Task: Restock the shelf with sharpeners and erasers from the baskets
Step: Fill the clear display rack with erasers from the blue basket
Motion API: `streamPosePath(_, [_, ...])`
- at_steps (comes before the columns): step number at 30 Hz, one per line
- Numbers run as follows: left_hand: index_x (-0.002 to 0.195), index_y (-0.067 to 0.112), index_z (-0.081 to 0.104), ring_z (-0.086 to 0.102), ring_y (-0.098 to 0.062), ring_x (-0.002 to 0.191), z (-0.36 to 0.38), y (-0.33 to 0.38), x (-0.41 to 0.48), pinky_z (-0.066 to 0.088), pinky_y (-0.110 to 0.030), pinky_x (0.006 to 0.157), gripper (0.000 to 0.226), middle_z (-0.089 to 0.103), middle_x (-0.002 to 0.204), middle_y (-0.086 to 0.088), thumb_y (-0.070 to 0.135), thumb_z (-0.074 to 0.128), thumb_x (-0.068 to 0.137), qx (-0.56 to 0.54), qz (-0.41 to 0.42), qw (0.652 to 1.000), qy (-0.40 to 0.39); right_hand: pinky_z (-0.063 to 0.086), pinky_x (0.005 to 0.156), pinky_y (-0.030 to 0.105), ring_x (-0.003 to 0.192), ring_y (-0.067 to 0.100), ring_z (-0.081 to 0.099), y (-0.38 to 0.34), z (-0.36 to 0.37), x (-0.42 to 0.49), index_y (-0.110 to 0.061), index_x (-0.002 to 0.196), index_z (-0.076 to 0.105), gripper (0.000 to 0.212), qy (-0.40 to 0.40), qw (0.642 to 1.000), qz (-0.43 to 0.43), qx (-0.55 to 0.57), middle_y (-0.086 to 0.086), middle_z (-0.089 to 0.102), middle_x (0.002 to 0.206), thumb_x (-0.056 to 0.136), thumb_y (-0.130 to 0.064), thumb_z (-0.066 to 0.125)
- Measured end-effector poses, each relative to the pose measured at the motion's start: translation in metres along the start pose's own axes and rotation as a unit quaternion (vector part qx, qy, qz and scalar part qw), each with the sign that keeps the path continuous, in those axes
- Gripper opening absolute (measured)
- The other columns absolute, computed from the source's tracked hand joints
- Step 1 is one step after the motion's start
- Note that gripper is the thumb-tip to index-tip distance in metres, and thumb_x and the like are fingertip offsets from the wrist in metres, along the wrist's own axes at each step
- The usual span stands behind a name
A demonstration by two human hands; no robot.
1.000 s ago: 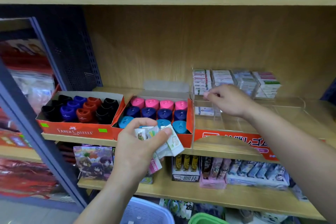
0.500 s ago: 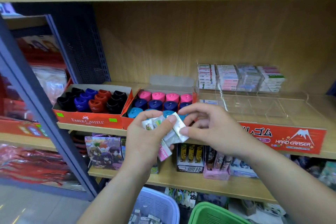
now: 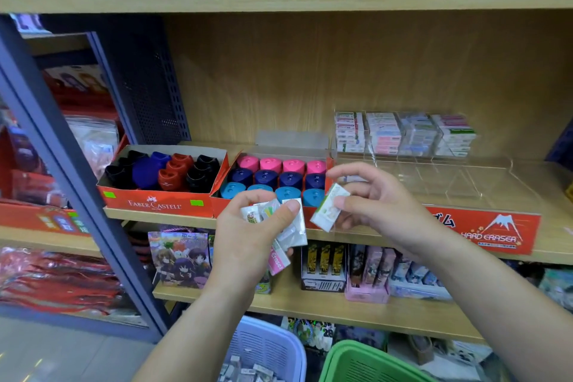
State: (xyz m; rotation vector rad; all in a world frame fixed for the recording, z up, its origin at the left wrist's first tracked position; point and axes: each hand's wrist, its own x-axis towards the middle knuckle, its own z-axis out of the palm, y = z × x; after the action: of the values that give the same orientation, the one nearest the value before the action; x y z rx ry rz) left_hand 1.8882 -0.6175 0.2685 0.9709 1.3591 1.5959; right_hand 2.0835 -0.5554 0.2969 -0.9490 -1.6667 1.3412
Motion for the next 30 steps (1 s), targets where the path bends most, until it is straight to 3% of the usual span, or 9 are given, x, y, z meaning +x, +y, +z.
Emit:
streamPosePath(3, [0.096, 0.022, 0.07, 0.073, -0.043, 0.082, 0.002, 0.001, 0.0, 0.058, -0.062, 0.069, 0.047, 0.074, 0.096, -0.019, 0.041, 0.088, 0.057, 0.009, 0.007, 1.0, 0.001, 0.061, 0.067, 0.028, 0.073, 0.025, 0.072, -0.002, -0.015, 0.0, -0.009, 0.106, 0.07, 0.021, 0.044, 0.999, -0.009, 0.013, 0.017, 0.075, 0.089, 0.093, 0.005, 0.063])
streamPosePath(7, [0.095, 0.023, 0.069, 0.074, -0.036, 0.073, 0.01, 0.004, 0.003, 0.059, -0.052, 0.063, 0.045, 0.072, 0.084, -0.011, 0.041, 0.088, 0.058, 0.015, 0.006, 1.0, -0.01, 0.063, 0.068, 0.031, 0.075, 0.028, 0.076, -0.009, -0.05, 0.007, -0.008, 0.095, 0.067, 0.016, 0.185, 0.982, -0.04, 0.011, 0.013, 0.072, 0.087, 0.094, 0.006, 0.06])
streamPosePath(9, [0.097, 0.02, 0.068, 0.072, -0.03, 0.068, 0.015, 0.004, 0.005, 0.057, -0.044, 0.06, 0.039, 0.072, 0.079, -0.01, 0.033, 0.089, 0.066, 0.018, 0.009, 1.0, -0.017, 0.063, 0.064, 0.032, 0.072, 0.022, 0.074, -0.011, -0.075, 0.017, -0.016, 0.092, 0.068, 0.021, 0.241, 0.966, -0.071, -0.066, 0.008, 0.07, 0.087, 0.095, 0.003, 0.06])
streamPosePath(12, [0.097, 0.02, 0.068, 0.074, -0.033, 0.073, 0.023, 0.003, 0.011, 0.058, -0.045, 0.062, 0.031, 0.074, 0.085, -0.017, 0.025, 0.088, 0.074, 0.027, 0.017, 0.999, -0.02, 0.055, 0.065, 0.033, 0.067, 0.012, 0.068, -0.007, -0.107, 0.038, -0.027, 0.086, 0.07, 0.018, 0.281, 0.926, -0.095, -0.234, -0.004, 0.07, 0.079, 0.091, -0.009, 0.068])
streamPosePath(14, [0.097, 0.021, 0.067, 0.074, -0.036, 0.076, 0.027, 0.002, 0.015, 0.058, -0.044, 0.06, 0.03, 0.074, 0.088, -0.019, 0.025, 0.088, 0.074, 0.031, 0.02, 0.999, -0.023, 0.052, 0.072, 0.031, 0.073, 0.009, 0.066, -0.002, -0.122, 0.053, -0.028, 0.084, 0.071, 0.013, 0.279, 0.901, -0.088, -0.319, -0.008, 0.071, 0.08, 0.088, -0.015, 0.071])
streamPosePath(18, [0.097, 0.021, 0.067, 0.074, -0.036, 0.075, 0.03, -0.003, 0.019, 0.058, -0.041, 0.056, 0.032, 0.074, 0.09, -0.02, 0.026, 0.088, 0.073, 0.032, 0.021, 0.999, -0.027, 0.048, 0.072, 0.027, 0.08, 0.008, 0.066, 0.006, -0.13, 0.068, -0.031, 0.085, 0.072, 0.015, 0.2, 0.894, -0.064, -0.396, -0.008, 0.072, 0.079, 0.09, -0.017, 0.07])
streamPosePath(24, [0.092, 0.026, 0.069, 0.074, -0.036, 0.078, 0.035, -0.009, 0.025, 0.06, -0.044, 0.059, 0.039, 0.072, 0.097, -0.02, 0.041, 0.087, 0.062, 0.047, 0.026, 0.998, -0.034, 0.05, 0.081, 0.029, 0.089, 0.01, 0.066, 0.015, -0.133, 0.08, -0.03, 0.089, 0.073, 0.021, 0.12, 0.874, -0.028, -0.469, -0.007, 0.073, 0.104, 0.095, -0.015, 0.059])
streamPosePath(26, [0.089, 0.03, 0.069, 0.075, -0.035, 0.078, 0.037, -0.009, 0.025, 0.061, -0.051, 0.064, 0.043, 0.073, 0.097, -0.018, 0.048, 0.086, 0.054, 0.052, 0.029, 0.998, -0.033, 0.047, 0.082, 0.028, 0.096, 0.013, 0.066, 0.014, -0.133, 0.082, -0.028, 0.095, 0.075, 0.025, 0.094, 0.863, -0.009, -0.496, -0.006, 0.071, 0.113, 0.097, -0.014, 0.054])
streamPosePath(30, [0.093, 0.026, 0.068, 0.075, -0.034, 0.077, 0.038, -0.009, 0.025, 0.059, -0.049, 0.063, 0.047, 0.074, 0.096, -0.018, 0.047, 0.085, 0.055, 0.051, 0.03, 0.998, -0.035, 0.047, 0.095, 0.031, 0.116, 0.019, 0.061, 0.013, -0.134, 0.078, -0.02, 0.118, 0.073, 0.027, 0.083, 0.836, 0.001, -0.542, 0.0, 0.068, 0.13, 0.102, -0.026, 0.052])
